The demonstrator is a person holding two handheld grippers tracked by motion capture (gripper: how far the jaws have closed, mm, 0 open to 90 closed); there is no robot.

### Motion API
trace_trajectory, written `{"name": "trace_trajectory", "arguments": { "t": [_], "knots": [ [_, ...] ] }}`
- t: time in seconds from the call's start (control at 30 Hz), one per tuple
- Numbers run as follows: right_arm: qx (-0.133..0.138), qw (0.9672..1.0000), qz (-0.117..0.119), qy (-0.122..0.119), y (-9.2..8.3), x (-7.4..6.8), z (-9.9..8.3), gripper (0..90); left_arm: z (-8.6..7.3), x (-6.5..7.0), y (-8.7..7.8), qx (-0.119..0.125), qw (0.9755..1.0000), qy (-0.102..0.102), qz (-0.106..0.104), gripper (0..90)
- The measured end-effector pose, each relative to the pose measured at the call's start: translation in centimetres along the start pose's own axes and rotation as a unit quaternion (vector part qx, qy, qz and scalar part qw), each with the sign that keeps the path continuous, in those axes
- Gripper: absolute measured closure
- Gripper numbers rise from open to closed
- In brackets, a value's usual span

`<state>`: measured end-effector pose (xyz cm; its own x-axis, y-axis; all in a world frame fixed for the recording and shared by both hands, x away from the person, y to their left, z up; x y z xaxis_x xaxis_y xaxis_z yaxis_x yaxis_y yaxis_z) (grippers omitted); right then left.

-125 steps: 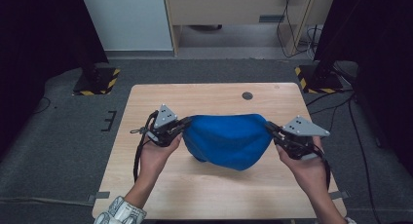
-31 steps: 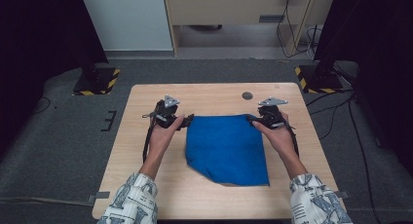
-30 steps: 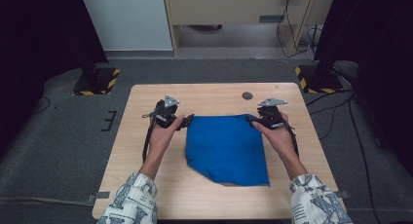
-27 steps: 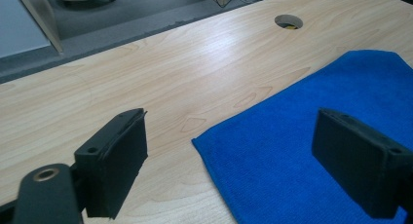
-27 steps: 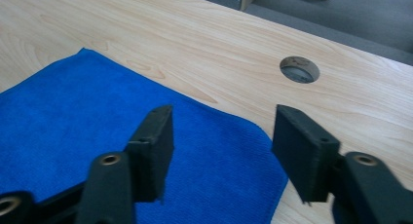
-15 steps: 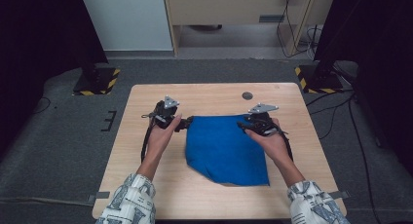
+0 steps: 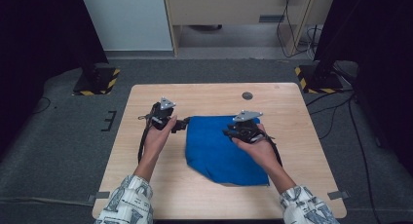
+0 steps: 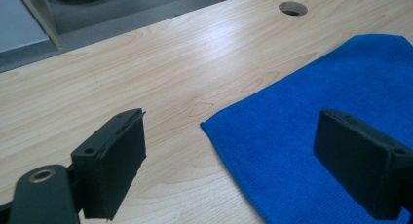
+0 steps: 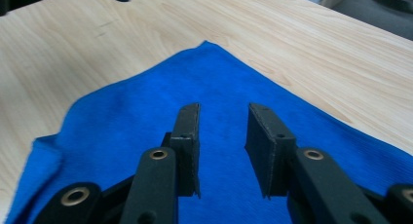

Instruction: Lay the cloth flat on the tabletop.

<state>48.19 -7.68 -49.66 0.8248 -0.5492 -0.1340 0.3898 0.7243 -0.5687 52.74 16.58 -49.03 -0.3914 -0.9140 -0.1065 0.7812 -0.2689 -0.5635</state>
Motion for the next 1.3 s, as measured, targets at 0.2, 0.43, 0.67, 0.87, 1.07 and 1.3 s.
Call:
{"name": "trace_trajectory", "arguments": {
  "t": [0.2,0.43,0.67,0.87,1.07,1.3],
  "knots": [
    [0.001,0.9999,0.016,-0.007,0.5,-1.5,0.3,70.4,-0.4,-0.3,-0.1,0.0,1.0,-0.002,-0.001,11.3],
    [-0.01,0.9993,0.032,-0.016,1.4,-3.0,0.2,72.2,-0.7,-0.6,-0.1,-0.003,1.0,-0.002,-0.002,11.3],
    [-0.015,0.9982,0.054,-0.019,2.4,-4.6,-0.1,76.7,-1.2,-0.7,-0.1,-0.007,1.0,-0.003,-0.006,11.4],
    [-0.02,0.9965,0.076,-0.03,3.3,-6.3,-0.3,80.3,-1.6,-0.7,-0.1,-0.009,0.9999,-0.004,-0.009,11.6],
    [-0.024,0.9946,0.094,-0.038,3.9,-8.0,-0.6,82.8,-1.8,-0.9,-0.2,-0.01,0.9998,-0.011,-0.01,11.7],
    [-0.027,0.9926,0.11,-0.044,4.3,-9.4,-1.0,87.5,-1.8,-0.9,-0.4,-0.006,0.9998,-0.013,-0.014,11.7]
  ]
}}
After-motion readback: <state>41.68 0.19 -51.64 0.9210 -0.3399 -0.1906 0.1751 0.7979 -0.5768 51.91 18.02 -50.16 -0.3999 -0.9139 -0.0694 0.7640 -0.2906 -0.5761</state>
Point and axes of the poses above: each handheld gripper's, and its own axes: y roughly forward along the jaws, z roughly out of its top, x roughly to its right, the point moved 6 cm from there along y, roughly forward along the jaws, and after that the axes turned 11 degrees about z, right-handed, at the moved point
